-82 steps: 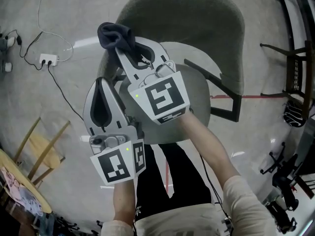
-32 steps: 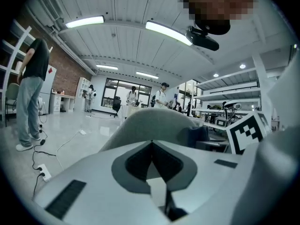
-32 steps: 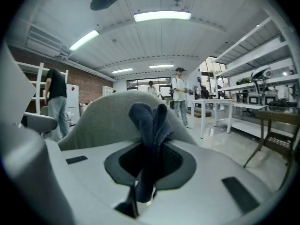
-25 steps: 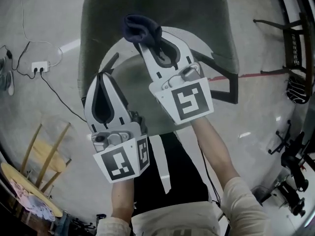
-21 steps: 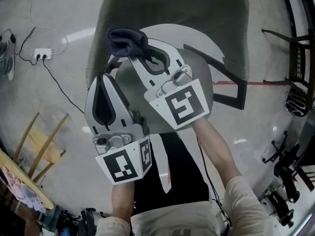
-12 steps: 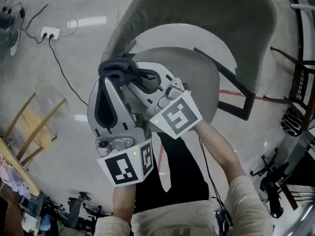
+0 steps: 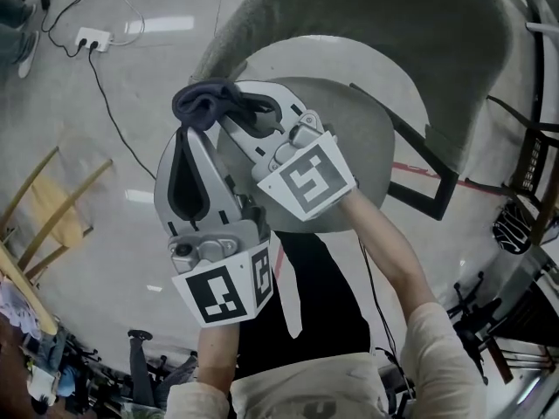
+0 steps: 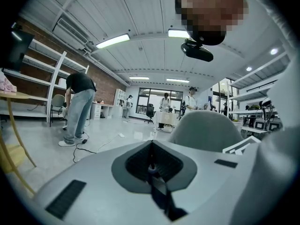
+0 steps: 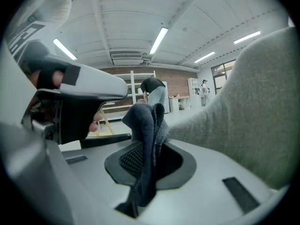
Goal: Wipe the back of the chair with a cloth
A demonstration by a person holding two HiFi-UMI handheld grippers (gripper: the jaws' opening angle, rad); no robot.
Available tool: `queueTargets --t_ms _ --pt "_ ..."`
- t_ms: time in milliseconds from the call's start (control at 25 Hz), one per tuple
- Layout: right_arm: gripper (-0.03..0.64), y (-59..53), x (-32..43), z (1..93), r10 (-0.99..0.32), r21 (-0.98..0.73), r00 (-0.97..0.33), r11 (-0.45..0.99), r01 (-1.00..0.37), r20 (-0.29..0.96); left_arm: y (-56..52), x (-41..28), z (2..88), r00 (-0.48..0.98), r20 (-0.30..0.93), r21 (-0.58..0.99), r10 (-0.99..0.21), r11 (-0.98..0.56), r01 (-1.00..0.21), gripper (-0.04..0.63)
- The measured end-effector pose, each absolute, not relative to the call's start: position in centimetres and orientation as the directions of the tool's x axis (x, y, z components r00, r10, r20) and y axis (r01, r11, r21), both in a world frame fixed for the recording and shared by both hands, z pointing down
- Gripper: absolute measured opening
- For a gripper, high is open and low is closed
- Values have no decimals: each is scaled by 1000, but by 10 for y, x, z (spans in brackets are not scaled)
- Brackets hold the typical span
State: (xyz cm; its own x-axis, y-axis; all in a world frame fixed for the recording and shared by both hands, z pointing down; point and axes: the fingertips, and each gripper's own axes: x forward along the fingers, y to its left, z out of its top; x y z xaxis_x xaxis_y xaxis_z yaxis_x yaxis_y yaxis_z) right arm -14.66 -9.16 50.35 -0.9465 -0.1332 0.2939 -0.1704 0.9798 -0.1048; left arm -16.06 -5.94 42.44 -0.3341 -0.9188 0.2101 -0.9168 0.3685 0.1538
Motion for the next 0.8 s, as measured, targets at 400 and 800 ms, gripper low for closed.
queueTargets --t_ms 400,800 --pt "57 -158 -126 501 -347 -162 -902 905 -394 259 -66 -154 426 -303 218 130 -928 335 -933 16" --pt "57 -258 -1 509 -803 -211 -514 470 -857 300 -82 -142 427 -230 237 84 -944 256 -963 15"
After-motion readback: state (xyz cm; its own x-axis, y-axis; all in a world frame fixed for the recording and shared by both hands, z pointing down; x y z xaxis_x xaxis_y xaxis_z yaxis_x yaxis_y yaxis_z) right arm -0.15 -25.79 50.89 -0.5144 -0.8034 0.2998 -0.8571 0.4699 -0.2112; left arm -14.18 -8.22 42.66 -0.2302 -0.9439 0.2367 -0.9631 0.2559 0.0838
